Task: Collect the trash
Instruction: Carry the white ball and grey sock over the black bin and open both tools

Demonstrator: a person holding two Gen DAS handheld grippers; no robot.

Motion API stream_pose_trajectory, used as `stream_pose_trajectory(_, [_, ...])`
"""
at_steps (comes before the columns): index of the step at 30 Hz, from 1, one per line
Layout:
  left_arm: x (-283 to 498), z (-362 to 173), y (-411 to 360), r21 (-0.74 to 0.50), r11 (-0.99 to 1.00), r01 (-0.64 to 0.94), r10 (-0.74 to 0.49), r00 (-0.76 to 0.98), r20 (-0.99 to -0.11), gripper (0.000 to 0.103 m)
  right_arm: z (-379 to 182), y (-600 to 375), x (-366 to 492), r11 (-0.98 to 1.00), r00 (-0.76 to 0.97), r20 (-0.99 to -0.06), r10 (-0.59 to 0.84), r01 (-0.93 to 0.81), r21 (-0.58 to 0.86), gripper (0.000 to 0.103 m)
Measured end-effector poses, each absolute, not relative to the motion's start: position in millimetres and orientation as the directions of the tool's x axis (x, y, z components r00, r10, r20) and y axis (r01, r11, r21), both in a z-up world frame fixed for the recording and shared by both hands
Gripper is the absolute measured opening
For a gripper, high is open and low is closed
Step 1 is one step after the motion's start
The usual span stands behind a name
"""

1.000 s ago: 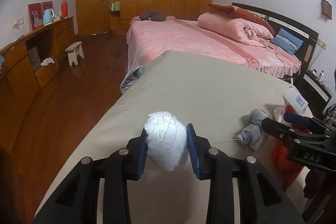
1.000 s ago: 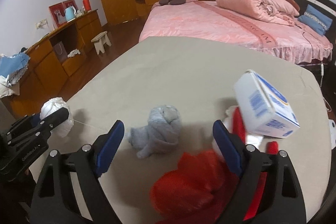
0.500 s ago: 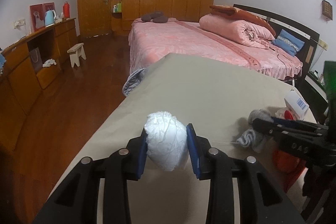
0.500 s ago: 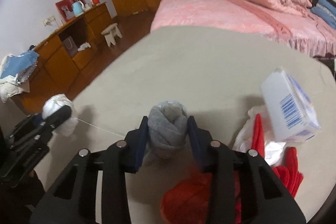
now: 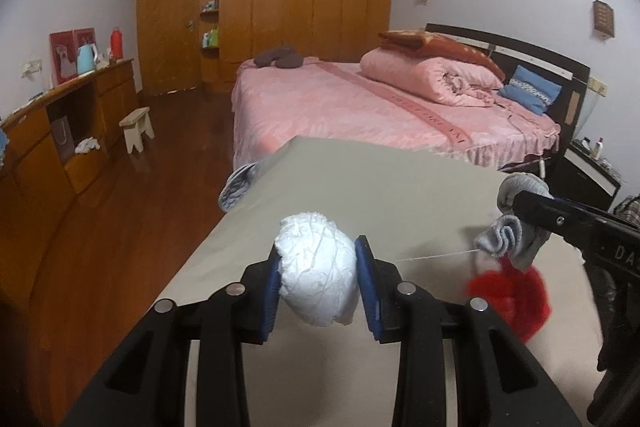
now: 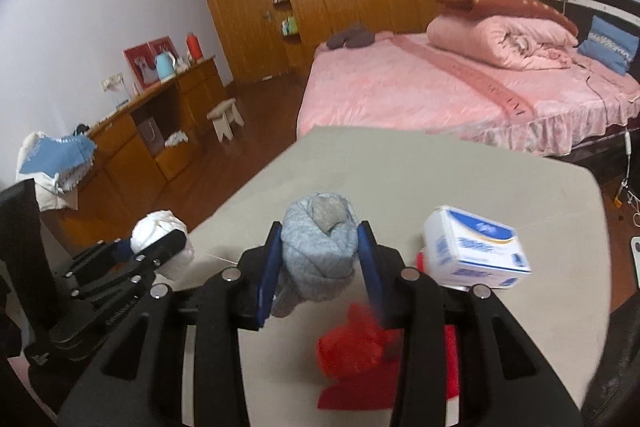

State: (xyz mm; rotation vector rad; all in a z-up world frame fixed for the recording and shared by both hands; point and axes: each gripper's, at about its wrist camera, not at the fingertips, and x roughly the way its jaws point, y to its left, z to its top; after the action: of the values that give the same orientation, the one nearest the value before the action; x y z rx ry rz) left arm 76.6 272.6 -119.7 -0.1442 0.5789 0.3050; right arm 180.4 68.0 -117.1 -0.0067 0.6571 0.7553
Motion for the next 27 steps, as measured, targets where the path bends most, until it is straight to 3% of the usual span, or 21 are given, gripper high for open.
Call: stream_pose_trajectory(27, [87, -56, 89, -0.057, 0.998, 0.01, -0.037, 0.871, -0.49, 0.035, -74, -117, 132, 0.897, 0.759, -0.486, 0.433, -0.414, 0.154, 0.036])
